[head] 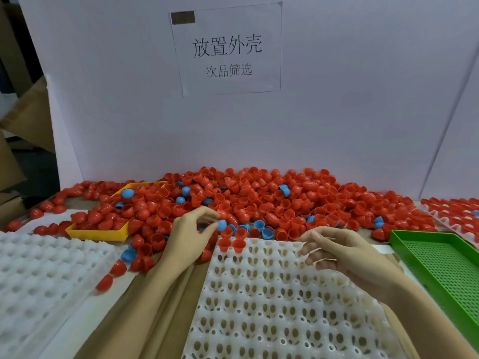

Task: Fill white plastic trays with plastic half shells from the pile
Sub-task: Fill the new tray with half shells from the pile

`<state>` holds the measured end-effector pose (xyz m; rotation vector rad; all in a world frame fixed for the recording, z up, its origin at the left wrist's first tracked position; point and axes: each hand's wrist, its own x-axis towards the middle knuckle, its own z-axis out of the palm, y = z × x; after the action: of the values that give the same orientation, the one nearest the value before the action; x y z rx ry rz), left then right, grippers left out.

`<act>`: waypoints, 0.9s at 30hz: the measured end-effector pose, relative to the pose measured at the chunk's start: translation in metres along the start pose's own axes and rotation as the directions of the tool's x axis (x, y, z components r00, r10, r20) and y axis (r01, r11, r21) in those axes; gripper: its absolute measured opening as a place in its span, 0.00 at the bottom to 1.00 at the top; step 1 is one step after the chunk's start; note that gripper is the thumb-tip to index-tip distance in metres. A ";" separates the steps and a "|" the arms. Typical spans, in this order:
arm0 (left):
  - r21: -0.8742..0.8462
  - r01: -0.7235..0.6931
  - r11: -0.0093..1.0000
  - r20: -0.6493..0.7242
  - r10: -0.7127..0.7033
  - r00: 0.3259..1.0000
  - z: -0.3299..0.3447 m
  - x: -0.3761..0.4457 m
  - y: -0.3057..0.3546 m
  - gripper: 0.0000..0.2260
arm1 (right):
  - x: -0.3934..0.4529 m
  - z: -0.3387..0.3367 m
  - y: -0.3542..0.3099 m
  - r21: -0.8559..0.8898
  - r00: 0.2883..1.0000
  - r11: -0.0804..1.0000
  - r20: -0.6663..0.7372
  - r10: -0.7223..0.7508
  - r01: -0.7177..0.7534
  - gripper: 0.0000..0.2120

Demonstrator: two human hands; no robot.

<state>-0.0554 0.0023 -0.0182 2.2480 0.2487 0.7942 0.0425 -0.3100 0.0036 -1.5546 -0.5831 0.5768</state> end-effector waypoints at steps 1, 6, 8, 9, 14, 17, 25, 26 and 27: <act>-0.085 0.004 0.996 0.011 -0.003 1.000 0.000 0.000 0.009 0.06 | -0.001 0.000 -0.001 0.002 1.000 1.000 0.000 -0.004 0.004 0.15; -0.438 0.044 0.898 0.117 0.008 0.993 0.014 -0.013 0.054 0.07 | -0.004 0.003 -0.005 -0.063 0.998 0.996 0.035 -0.057 0.059 0.12; -0.511 0.059 0.857 0.172 0.034 0.985 0.024 -0.022 0.069 0.06 | -0.007 0.007 -0.008 -0.110 0.991 0.987 0.085 -0.106 0.115 0.13; -0.529 0.063 0.846 0.203 0.053 0.978 0.030 -0.026 0.075 0.06 | -0.009 0.010 -0.010 -0.121 0.985 0.982 0.112 -0.129 0.142 0.15; -0.561 0.099 0.822 0.266 0.066 0.962 0.047 -0.040 0.087 0.04 | -0.012 0.025 -0.016 -0.244 0.958 0.926 0.090 -0.273 0.287 0.12; -0.594 0.141 0.792 0.260 0.023 0.965 0.045 -0.039 0.089 0.05 | -0.013 0.026 -0.017 -0.265 0.953 0.916 0.063 -0.297 0.303 0.09; -0.303 -0.229 0.925 0.224 0.302 0.927 0.039 -0.041 0.087 0.14 | -0.012 0.018 -0.015 -0.255 0.958 0.926 -0.002 -0.287 0.277 0.10; -0.314 -0.211 0.926 0.215 0.286 0.934 0.041 -0.043 0.087 0.12 | -0.012 0.018 -0.014 -0.247 0.958 0.928 0.003 -0.288 0.280 0.10; -0.347 -0.151 0.926 0.233 0.241 0.942 0.043 -0.044 0.087 0.11 | -0.012 0.017 -0.014 -0.238 0.958 0.930 0.009 -0.287 0.281 0.11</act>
<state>-0.0684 -0.1022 -0.0020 2.0524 -0.2309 0.5682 0.0220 -0.3048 0.0169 -1.6590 -0.8659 0.2716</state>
